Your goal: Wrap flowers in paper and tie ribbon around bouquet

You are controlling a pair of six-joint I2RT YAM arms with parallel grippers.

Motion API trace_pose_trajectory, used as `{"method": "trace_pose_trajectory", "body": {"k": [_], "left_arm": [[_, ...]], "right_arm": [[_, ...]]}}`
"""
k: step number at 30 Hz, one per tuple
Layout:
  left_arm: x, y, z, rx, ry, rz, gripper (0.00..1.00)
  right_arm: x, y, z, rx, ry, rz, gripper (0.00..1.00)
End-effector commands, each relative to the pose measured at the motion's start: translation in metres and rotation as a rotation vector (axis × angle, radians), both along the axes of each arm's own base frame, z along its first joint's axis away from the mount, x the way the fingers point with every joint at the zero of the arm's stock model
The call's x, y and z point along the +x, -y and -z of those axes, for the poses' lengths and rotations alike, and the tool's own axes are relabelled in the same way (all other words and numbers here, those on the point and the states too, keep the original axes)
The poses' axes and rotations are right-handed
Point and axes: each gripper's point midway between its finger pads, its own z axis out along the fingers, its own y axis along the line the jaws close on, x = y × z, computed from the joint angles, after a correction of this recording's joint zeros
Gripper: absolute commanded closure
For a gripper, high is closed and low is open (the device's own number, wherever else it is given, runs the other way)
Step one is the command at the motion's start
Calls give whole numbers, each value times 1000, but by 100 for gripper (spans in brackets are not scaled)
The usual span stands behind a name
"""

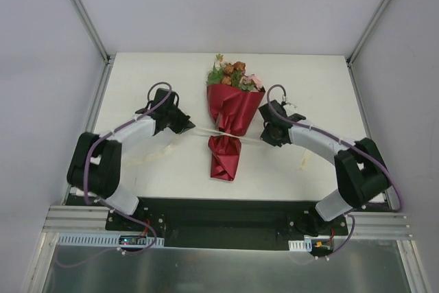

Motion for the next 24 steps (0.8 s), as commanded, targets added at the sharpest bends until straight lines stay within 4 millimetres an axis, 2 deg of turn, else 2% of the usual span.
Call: {"method": "trace_pose_trajectory", "body": {"k": [1,6,10,12,14,17,19,23,24], "left_arm": [[-11,-59,-11,293,131,-36,100],[-24,-68,-4,321,105,-52,100],[-27,-79,-4,371,96,-64,100],[-27,-78,-3,366,91,-59,100],[-25,-67,-7,322,92,-10,100],[-22,-52,-2,275,63,59,100],[-27,-37,5,196,13,104,100],[-25,-32,5,173,9,112,100],[-22,-33,-3,181,42,109,100]], "right_arm": [[-3,64,-29,-406,161,-106,100],[-5,71,-29,-417,152,-77,100],[-2,60,-25,-306,141,-69,100],[0,55,-18,-262,127,-76,100],[4,49,-18,-258,131,-123,100],[6,37,-19,-222,123,-178,100],[7,34,-21,-212,113,-192,100],[3,36,-15,-217,83,-215,100],[0,37,-13,-208,69,-217,100]]}}
